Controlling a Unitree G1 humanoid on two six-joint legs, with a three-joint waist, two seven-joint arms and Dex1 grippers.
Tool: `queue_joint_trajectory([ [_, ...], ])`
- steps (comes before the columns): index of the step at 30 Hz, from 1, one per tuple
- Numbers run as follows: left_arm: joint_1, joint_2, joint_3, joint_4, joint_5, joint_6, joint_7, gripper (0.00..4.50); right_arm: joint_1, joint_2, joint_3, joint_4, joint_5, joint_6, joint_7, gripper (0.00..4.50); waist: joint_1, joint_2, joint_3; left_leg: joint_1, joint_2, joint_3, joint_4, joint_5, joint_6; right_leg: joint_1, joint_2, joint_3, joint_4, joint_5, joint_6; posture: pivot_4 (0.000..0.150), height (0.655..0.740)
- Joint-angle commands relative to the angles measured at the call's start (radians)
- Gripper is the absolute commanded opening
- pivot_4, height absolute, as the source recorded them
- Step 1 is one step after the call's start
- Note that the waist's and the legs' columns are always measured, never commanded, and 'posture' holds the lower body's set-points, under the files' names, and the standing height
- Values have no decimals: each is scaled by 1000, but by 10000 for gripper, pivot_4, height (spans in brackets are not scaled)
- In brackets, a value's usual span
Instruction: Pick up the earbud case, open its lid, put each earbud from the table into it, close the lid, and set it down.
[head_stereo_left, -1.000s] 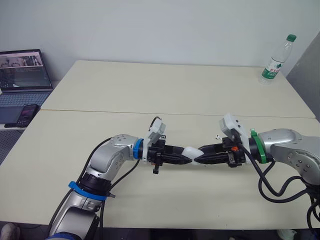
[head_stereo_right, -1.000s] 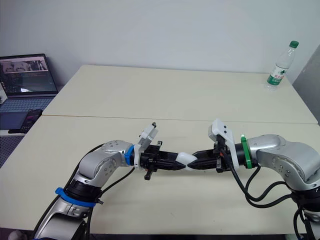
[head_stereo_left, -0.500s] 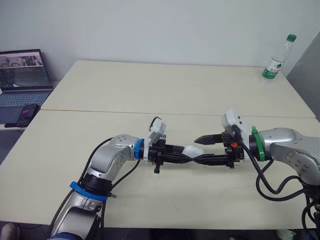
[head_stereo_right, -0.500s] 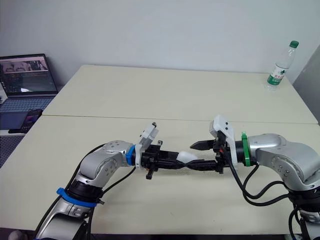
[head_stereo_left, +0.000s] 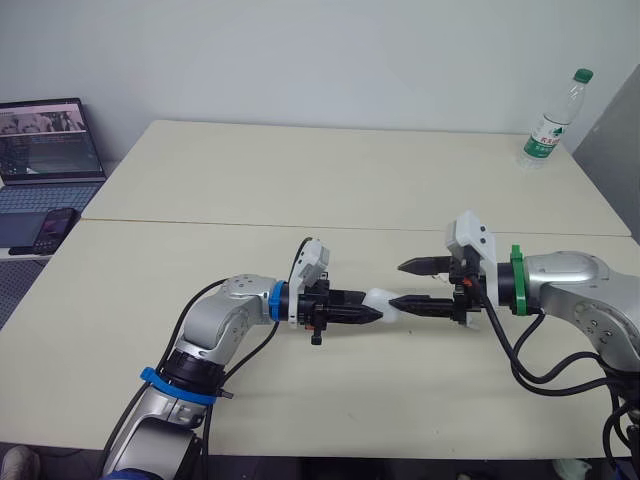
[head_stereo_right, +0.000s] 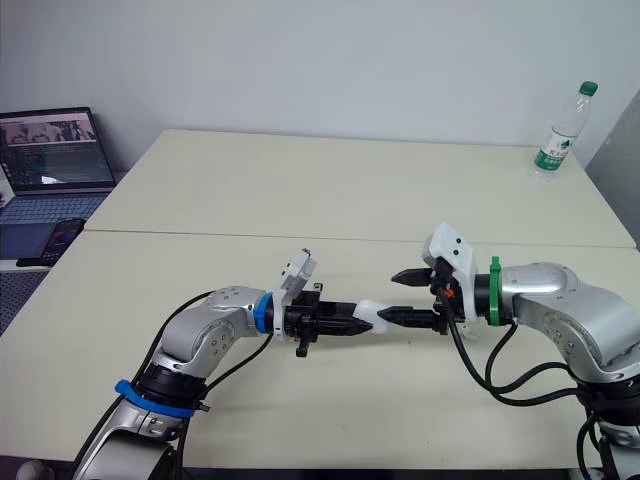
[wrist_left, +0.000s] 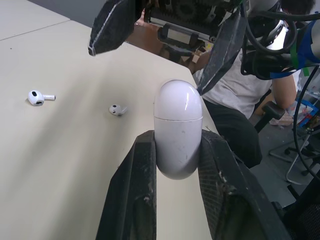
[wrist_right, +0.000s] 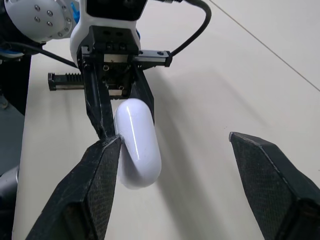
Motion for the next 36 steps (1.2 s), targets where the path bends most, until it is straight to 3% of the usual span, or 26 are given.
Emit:
queue_joint_trajectory([
  [1, -3, -4, 29, -26, -13, -15, 1, 7720, -1, -14, -8, -34, 0, 5, 17, 35610, 0, 0, 0, 0, 0, 0, 0, 0, 0, 0, 0, 0, 0, 0, 0, 1500, 7389],
  [14, -5, 1, 28, -19, -8, -25, 6, 7720, -28, 3, -11, 10, -69, 11, -20, 35610, 0, 0, 0, 0, 0, 0, 0, 0, 0, 0, 0, 0, 0, 0, 0, 1500, 7389],
  [28, 20, -3, 51, -26, 7, -32, 17, 7720, -123, 75, -176, 107, -8, 52, -113, 35610, 0, 0, 0, 0, -1, 0, 0, 0, 0, 0, -1, 0, 0, 1, -2, 1500, 7389],
  [31, 34, -8, 74, -32, 9, -42, 49, 7720, -111, 33, -192, 105, 8, 98, -99, 35610, 0, 0, 0, 0, -1, 0, 0, 0, 0, 0, -1, -1, 0, 1, -2, 1500, 7389],
  [36, 80, -20, 131, -93, -20, -28, 127, 7720, -3, -191, -74, 73, -56, 185, -21, 35610, 2, 0, 0, -1, -2, -1, 0, 0, 0, 0, -4, -2, -1, 1, -2, 1500, 7389],
])
